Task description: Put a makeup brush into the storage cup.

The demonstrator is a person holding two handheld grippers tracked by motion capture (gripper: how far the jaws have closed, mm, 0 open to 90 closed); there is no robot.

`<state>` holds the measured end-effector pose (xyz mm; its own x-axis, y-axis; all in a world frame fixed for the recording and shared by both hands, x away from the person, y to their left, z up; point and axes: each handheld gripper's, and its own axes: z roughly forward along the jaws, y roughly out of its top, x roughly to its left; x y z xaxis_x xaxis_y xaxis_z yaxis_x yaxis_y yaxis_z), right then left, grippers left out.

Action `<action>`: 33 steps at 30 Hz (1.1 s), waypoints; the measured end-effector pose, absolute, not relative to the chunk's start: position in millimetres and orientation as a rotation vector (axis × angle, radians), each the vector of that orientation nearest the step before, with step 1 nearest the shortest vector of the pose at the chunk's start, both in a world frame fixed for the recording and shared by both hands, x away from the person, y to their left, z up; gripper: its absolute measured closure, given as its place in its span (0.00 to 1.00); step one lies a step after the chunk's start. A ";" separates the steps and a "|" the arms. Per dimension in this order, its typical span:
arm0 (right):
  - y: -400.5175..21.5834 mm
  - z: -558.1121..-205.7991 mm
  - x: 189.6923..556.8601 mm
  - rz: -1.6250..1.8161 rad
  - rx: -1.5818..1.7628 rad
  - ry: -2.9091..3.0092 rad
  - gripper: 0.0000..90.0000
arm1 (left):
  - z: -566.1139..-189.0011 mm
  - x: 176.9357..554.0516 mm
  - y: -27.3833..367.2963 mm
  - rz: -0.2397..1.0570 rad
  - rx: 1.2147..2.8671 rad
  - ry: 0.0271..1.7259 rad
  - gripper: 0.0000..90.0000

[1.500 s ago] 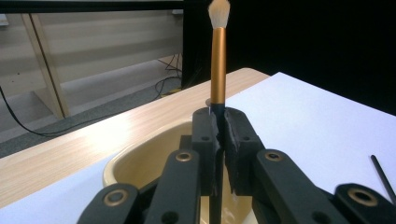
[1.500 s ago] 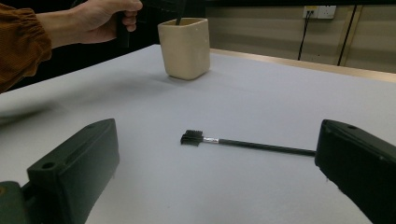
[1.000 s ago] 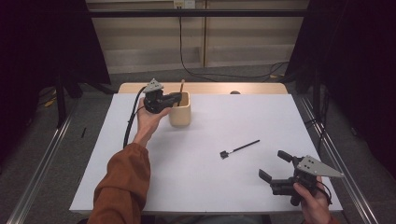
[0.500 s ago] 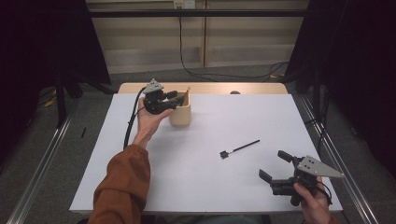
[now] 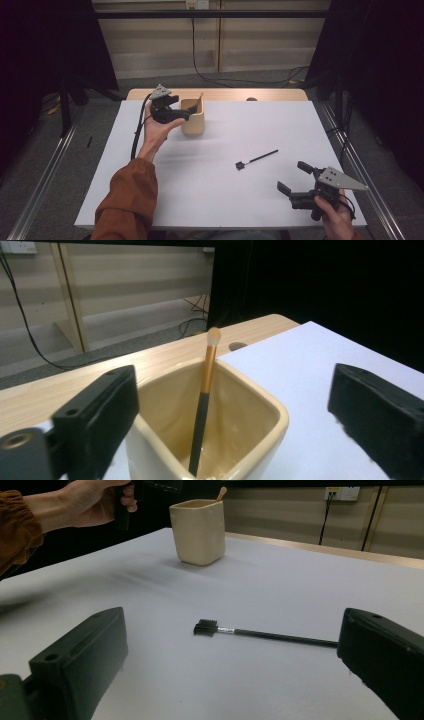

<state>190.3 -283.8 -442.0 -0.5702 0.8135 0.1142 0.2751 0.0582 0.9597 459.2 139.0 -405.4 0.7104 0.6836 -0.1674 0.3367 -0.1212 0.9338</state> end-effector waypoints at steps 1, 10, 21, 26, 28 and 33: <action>-283.8 -442.0 190.3 1.533 1.084 1.878 0.00 | -405.6 458.2 140.4 0.360 1.729 0.819 0.04; -283.2 -442.1 190.5 1.530 1.092 1.876 0.00 | -398.4 448.3 150.8 0.363 1.727 0.805 0.03; -283.1 -442.2 190.6 1.528 1.087 1.881 0.00 | -394.7 425.0 168.9 0.404 1.697 0.827 0.02; -283.1 -442.4 190.8 1.525 1.089 1.880 0.00 | -399.1 413.9 176.6 0.408 1.678 0.831 0.02; -283.0 -442.5 190.9 1.524 1.090 1.881 0.00 | -399.9 408.9 177.4 0.410 1.684 0.824 0.02; -283.0 -442.6 191.1 1.522 1.087 1.883 0.00 | -400.0 401.2 178.9 0.418 1.704 0.820 0.02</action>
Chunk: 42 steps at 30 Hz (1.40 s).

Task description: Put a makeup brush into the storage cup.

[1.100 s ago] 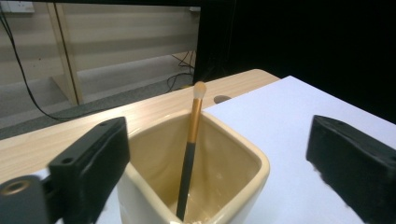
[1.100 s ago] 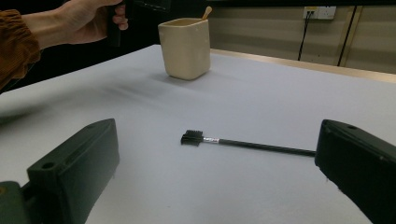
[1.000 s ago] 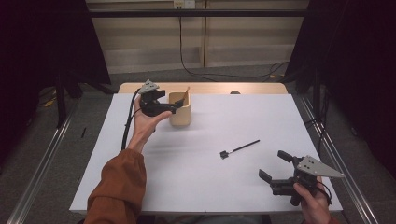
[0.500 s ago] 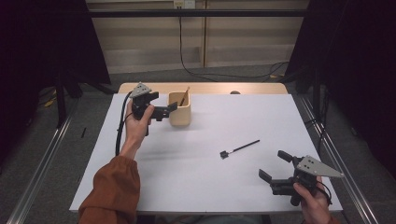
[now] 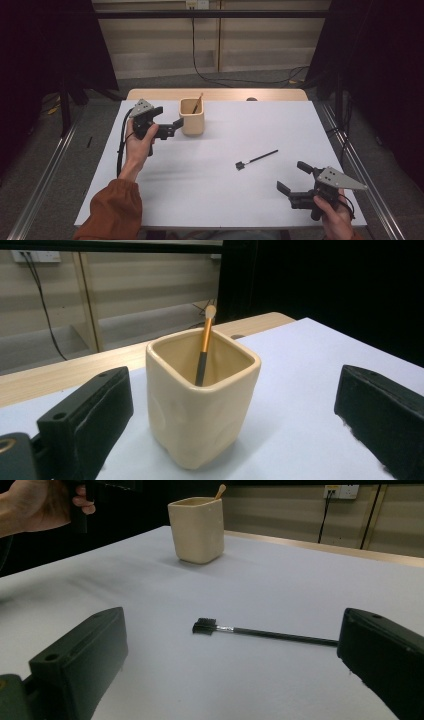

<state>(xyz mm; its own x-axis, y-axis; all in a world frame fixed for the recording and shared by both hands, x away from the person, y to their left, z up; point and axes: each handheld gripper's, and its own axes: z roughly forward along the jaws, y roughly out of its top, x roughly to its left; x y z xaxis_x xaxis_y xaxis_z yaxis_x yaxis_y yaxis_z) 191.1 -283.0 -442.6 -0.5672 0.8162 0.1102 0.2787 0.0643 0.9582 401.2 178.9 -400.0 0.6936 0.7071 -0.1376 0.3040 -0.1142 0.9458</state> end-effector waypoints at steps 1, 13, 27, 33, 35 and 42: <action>-283.0 -442.5 191.0 1.523 1.088 1.882 0.00 | -399.6 399.6 179.7 0.423 1.712 0.819 0.02; -282.6 -442.5 191.2 1.522 1.088 1.882 0.00 | -402.3 375.1 194.2 0.425 1.722 0.819 0.02; -282.6 -442.6 191.3 1.520 1.088 1.882 0.00 | -412.4 348.4 201.3 0.453 1.741 0.822 0.02; -281.8 -442.3 191.5 1.523 1.083 1.887 0.00 | -406.1 337.4 206.7 0.463 1.698 0.817 0.03; -282.4 -442.4 191.5 1.522 1.085 1.884 0.00 | -405.9 331.7 208.3 0.491 1.700 0.808 0.02; -281.7 -442.5 191.5 1.523 1.090 1.882 0.00 | -406.8 317.9 216.8 0.520 1.690 0.813 0.03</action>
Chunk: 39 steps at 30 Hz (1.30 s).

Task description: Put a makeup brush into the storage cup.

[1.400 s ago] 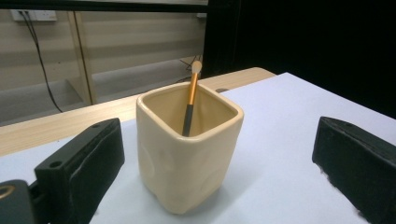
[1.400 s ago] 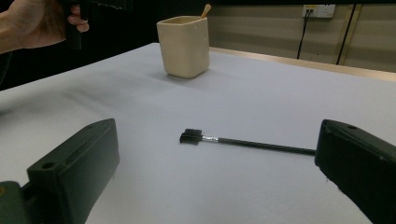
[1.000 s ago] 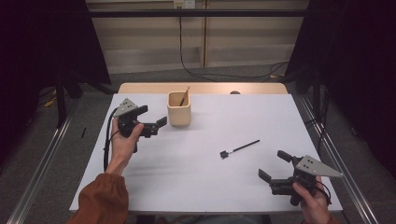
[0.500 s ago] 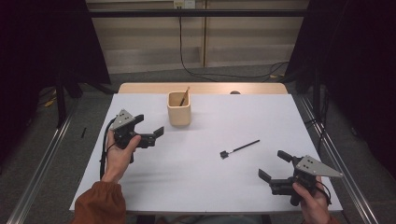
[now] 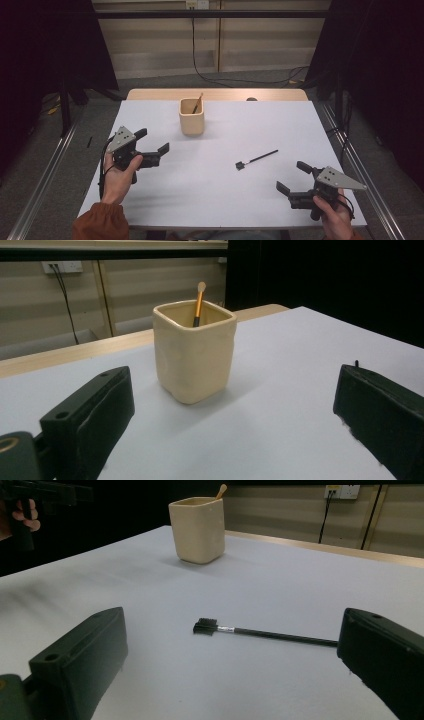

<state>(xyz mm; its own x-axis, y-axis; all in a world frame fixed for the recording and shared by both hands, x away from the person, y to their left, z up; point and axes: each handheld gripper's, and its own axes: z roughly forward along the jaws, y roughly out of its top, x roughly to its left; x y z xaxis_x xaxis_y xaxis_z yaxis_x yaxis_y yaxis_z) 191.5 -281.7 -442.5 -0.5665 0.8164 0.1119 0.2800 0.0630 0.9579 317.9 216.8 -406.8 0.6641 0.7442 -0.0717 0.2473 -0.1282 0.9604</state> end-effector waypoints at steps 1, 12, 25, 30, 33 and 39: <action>-281.8 -442.6 191.8 1.522 1.088 1.887 0.00 | -405.4 315.1 217.7 0.529 1.676 0.819 0.03; -280.3 -442.8 193.4 1.524 1.103 1.880 0.00 | -409.7 292.5 228.3 0.549 1.665 0.841 0.03; -280.6 -442.9 193.7 1.522 1.113 1.875 0.00 | -420.8 264.7 241.7 0.560 1.620 0.878 0.03; -281.7 -443.0 193.1 1.521 1.115 1.870 0.00 | -430.6 256.0 245.9 0.567 1.640 0.885 0.03; -282.3 -442.9 192.4 1.518 1.106 1.875 0.00 | -432.9 251.7 251.1 0.579 1.616 0.912 0.03; -281.6 -441.7 191.1 1.524 1.087 1.879 0.00 | -432.3 248.4 254.6 0.582 1.614 0.910 0.03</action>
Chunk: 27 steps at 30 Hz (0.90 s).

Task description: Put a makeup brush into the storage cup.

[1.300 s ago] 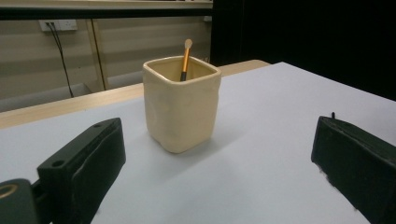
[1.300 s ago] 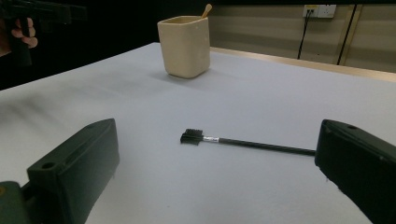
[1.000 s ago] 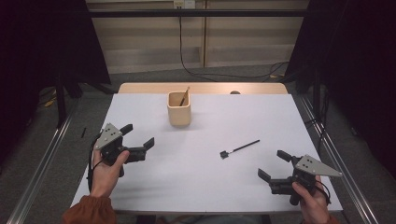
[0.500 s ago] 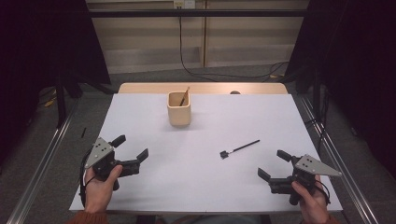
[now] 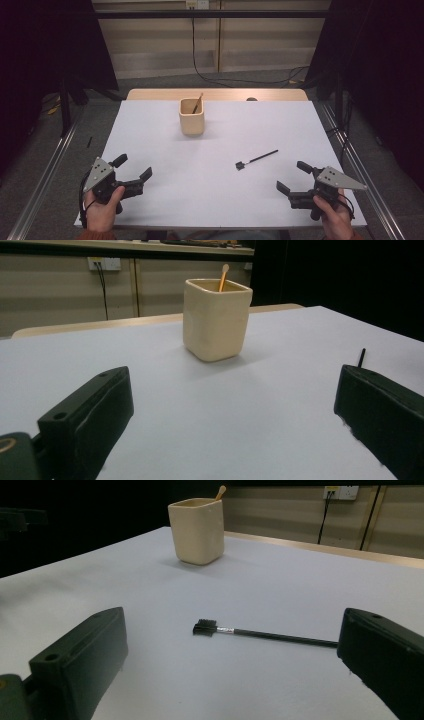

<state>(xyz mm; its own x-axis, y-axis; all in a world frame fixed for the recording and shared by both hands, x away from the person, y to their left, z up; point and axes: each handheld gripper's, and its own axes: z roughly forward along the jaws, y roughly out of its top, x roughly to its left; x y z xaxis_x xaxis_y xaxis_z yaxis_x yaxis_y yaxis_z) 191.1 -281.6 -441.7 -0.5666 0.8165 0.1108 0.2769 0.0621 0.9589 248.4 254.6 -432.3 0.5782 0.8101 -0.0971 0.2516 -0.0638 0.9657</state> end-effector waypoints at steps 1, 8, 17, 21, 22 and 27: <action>-281.3 -441.6 191.0 1.525 1.085 1.882 0.00 | -432.8 248.2 254.2 0.582 1.611 0.918 0.03; -277.7 -441.6 191.8 1.514 1.056 1.908 0.00 | -432.8 245.6 247.4 0.572 1.644 0.883 0.03; -278.4 -441.1 197.3 1.528 1.064 1.897 0.00 | -433.1 245.3 252.2 0.568 1.612 0.908 0.03; -276.7 -440.2 205.6 1.513 1.046 1.925 0.00 | -432.6 244.9 251.0 0.559 1.618 0.914 0.03; -274.6 -437.6 206.8 1.516 1.014 1.929 0.00 | -432.1 244.5 251.1 0.564 1.624 0.908 0.03; -267.3 -431.1 217.1 1.536 0.979 1.978 0.00 | -431.6 243.6 252.8 0.577 1.609 0.910 0.03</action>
